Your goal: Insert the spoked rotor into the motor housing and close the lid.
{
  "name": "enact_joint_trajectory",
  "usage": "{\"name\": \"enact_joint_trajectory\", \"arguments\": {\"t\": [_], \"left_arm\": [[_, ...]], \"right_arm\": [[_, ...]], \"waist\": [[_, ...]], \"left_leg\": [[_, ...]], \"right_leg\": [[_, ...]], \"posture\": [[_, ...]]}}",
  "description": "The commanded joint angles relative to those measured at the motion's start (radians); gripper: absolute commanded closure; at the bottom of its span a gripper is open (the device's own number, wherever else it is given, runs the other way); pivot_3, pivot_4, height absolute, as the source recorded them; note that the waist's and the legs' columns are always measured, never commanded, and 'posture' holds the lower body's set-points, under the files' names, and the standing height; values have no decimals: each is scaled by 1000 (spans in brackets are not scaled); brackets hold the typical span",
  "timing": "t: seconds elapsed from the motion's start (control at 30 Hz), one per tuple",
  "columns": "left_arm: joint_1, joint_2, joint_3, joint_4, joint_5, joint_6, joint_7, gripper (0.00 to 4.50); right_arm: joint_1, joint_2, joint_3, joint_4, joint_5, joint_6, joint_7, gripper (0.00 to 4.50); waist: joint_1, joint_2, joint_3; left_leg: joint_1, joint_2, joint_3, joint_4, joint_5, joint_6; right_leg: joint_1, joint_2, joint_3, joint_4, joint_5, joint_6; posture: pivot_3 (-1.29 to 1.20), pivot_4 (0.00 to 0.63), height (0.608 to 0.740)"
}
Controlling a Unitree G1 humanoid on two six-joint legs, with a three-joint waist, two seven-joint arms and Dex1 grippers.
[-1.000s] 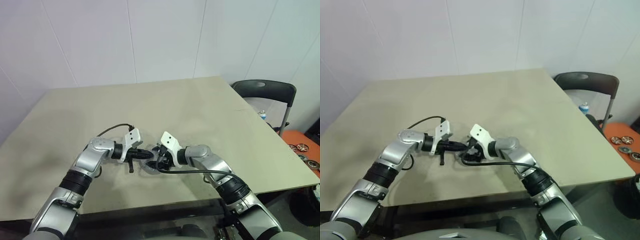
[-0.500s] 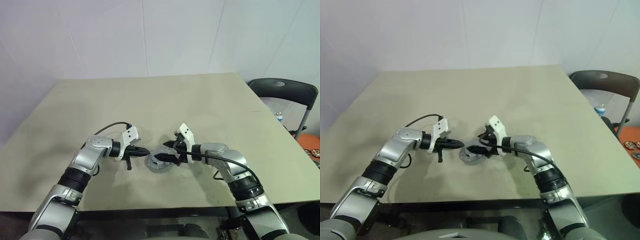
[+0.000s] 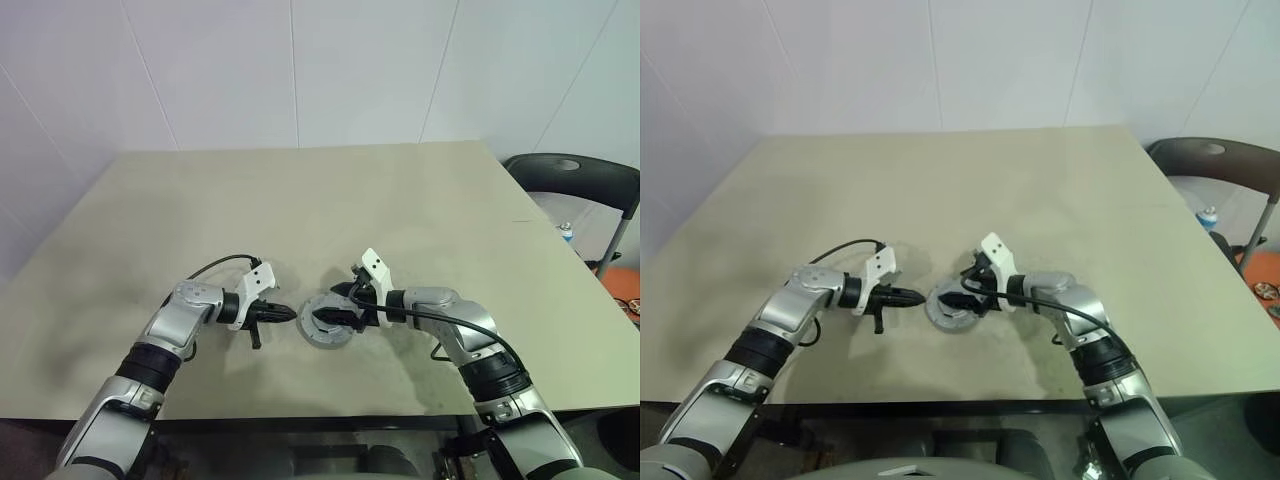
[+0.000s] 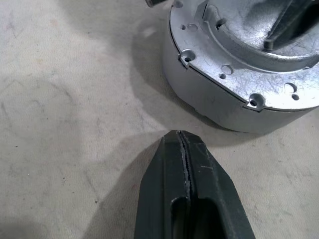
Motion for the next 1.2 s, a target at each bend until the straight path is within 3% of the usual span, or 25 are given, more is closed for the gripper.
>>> {"name": "enact_joint_trajectory", "arguments": {"t": [0.03,0.3,0.57,0.77,0.9,1.0,1.2], "left_arm": [[31,-12,3,8,-5,11,-3,4500],[-32,-37,151,44,-77,-82,37,4500],[-76,-119,238,36,-157,-142,61,4500],[-22,-154,139,-58,-178,-61,-39,4500],[-1,-168,97,-110,-193,-9,-77,4500],[5,-142,65,-127,-182,40,-109,4500],[8,-53,-31,-43,-29,30,-59,4500]], "right_arm": [[-20,15,-44,24,8,-10,-30,41],[-20,49,-86,-13,51,-58,-27,41],[-91,100,-220,94,48,-135,-159,41],[-139,57,-203,285,-113,-211,-330,41],[-145,61,-206,321,-133,-228,-349,41],[-141,61,-199,327,-145,-231,-347,41],[-149,60,-198,292,-150,-214,-333,41]], "waist": [[1,0,0],[-1,-4,10],[-3,-7,12],[-12,-7,12],[-29,-7,12],[-37,-7,12],[-51,-6,11]], "left_leg": [[0,0,0,0,0,0],[-3,0,0,1,0,0],[-17,-3,3,4,5,-8],[-17,-4,6,5,5,-8],[-17,-4,6,6,5,-8],[-17,-4,6,8,5,-8],[-13,-4,5,15,3,-3]], "right_leg": [[0,0,0,0,0,0],[-4,0,0,2,0,-1],[-22,-3,2,11,2,-2],[-24,-3,4,14,2,-3],[-24,-3,6,15,2,-3],[-23,-3,6,17,2,-3],[-18,-1,5,22,3,-5]], "posture": [[0,0,740],[0,0,740],[0,0,740],[0,0,740],[0,0,740],[0,0,740],[0,0,740]]}}
